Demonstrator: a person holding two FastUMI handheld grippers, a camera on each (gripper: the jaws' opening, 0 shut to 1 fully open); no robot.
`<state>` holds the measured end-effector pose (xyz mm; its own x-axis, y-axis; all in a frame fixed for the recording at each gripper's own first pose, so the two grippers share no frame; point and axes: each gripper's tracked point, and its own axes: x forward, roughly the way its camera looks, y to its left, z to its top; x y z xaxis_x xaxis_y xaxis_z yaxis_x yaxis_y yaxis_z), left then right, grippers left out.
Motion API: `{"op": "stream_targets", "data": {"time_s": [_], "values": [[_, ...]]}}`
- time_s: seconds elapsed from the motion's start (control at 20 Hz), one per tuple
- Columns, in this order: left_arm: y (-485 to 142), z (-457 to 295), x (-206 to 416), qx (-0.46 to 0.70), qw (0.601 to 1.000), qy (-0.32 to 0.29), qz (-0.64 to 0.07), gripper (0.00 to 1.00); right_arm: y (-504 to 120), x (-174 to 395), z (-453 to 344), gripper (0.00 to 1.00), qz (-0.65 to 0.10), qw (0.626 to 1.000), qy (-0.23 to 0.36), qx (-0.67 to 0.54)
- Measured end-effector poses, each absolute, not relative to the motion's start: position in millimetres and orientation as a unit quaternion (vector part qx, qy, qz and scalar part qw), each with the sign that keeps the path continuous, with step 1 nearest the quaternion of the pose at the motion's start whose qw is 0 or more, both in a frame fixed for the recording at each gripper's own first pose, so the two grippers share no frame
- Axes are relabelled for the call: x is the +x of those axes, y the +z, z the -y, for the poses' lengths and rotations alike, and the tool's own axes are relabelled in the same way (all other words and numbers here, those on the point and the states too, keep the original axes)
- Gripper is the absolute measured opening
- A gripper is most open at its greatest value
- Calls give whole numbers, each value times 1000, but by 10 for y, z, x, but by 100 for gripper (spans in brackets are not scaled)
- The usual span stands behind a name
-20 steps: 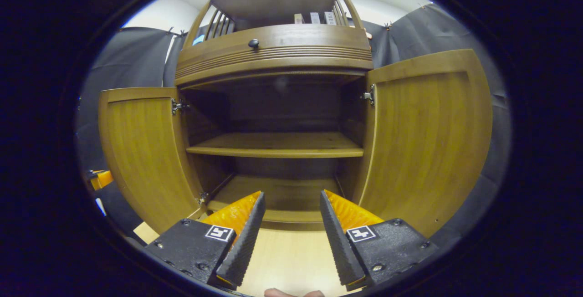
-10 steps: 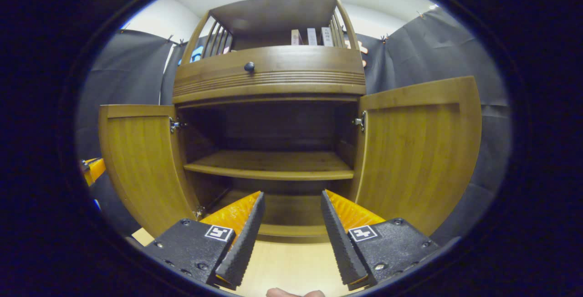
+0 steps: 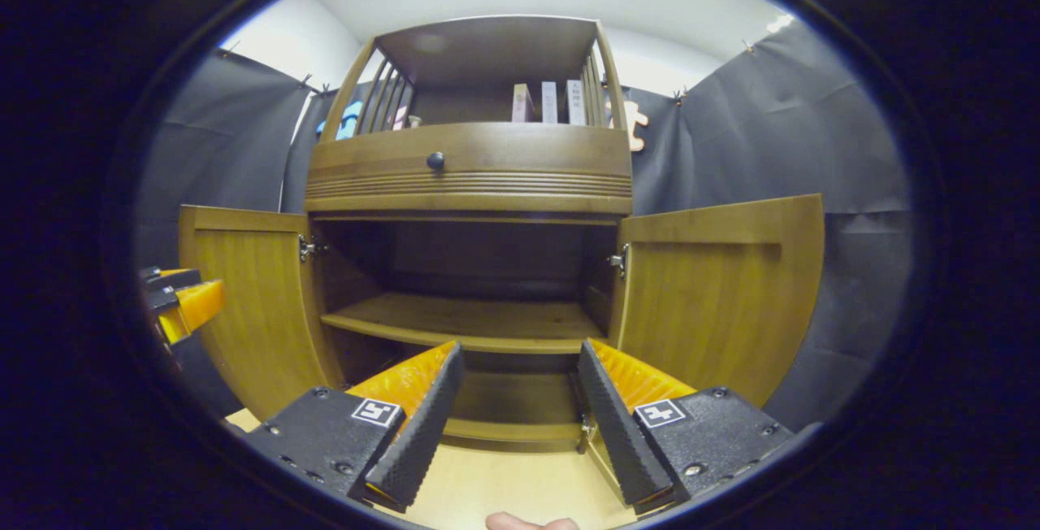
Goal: Open the right door of the double-door shoe cabinet with the right hand, and open the left door with the left hand.
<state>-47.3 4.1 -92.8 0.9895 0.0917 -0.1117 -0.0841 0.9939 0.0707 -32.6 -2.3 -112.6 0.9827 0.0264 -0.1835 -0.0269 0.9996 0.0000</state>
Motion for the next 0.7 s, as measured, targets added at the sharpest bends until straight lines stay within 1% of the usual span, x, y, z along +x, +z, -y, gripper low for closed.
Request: {"op": "stream_targets", "data": {"time_s": [0.05,0.25,0.45,0.5,0.55,0.6,0.7], "values": [[-898,13,-430,29,997,39,-56,92,-1058,-332,51,90,-88,996,14,1],[-768,220,-325,-3,999,20,-50,100,-791,-373,102,90,-63,998,17,10],[-628,356,-241,-27,999,14,-44,100,-641,-396,129,90,-47,999,18,7],[-603,382,-222,-25,999,13,-42,95,-610,-395,130,94,-42,999,19,8],[-568,411,-209,-20,999,11,-39,84,-586,-396,129,98,-40,999,20,9],[-547,433,-215,-16,999,9,-37,100,-590,-389,135,100,-40,999,20,10],[-538,486,-211,-15,999,2,-36,100,-619,-376,147,100,-44,999,20,10]]}}
